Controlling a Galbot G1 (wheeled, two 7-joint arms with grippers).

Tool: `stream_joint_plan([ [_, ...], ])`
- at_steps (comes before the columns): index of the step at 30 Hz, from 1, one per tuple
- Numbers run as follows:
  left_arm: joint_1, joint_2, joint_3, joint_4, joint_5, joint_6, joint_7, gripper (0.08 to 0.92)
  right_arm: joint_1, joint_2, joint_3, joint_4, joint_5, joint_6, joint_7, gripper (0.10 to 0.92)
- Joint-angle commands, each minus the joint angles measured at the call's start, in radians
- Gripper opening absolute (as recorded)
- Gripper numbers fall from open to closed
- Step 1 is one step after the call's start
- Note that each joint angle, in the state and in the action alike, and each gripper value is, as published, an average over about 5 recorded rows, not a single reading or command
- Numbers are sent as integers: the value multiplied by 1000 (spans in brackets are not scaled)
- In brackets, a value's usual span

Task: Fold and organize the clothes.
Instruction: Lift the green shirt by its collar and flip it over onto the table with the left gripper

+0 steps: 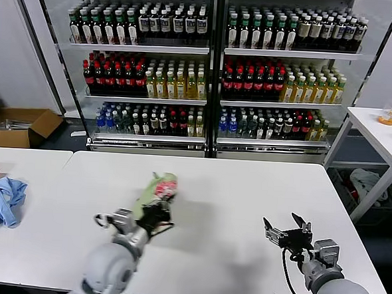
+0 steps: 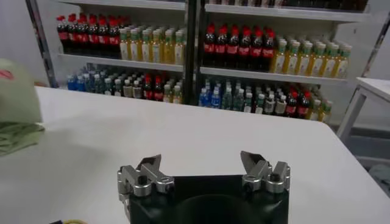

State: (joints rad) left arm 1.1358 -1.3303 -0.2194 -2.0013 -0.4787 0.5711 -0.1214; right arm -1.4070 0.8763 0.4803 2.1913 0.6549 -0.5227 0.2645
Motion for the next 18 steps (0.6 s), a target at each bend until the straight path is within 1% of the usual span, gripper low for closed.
stream_joint_plan([
  [1, -26, -195, 291, 120, 99, -8, -40, 109, 10, 4, 4, -8, -3, 2, -1, 823],
  [5, -3, -235, 326, 134, 77, -12, -52, 109, 13, 3, 4, -11, -2, 3, -1, 823],
  [11, -27, -302, 343, 166, -53, -7, -63, 109, 14, 2, 9, -12, -1, 3, -1, 823],
  [18, -79, -320, 342, 271, -139, -50, -62, 109, 7, 7, 16, -7, -2, 2, 0, 823],
])
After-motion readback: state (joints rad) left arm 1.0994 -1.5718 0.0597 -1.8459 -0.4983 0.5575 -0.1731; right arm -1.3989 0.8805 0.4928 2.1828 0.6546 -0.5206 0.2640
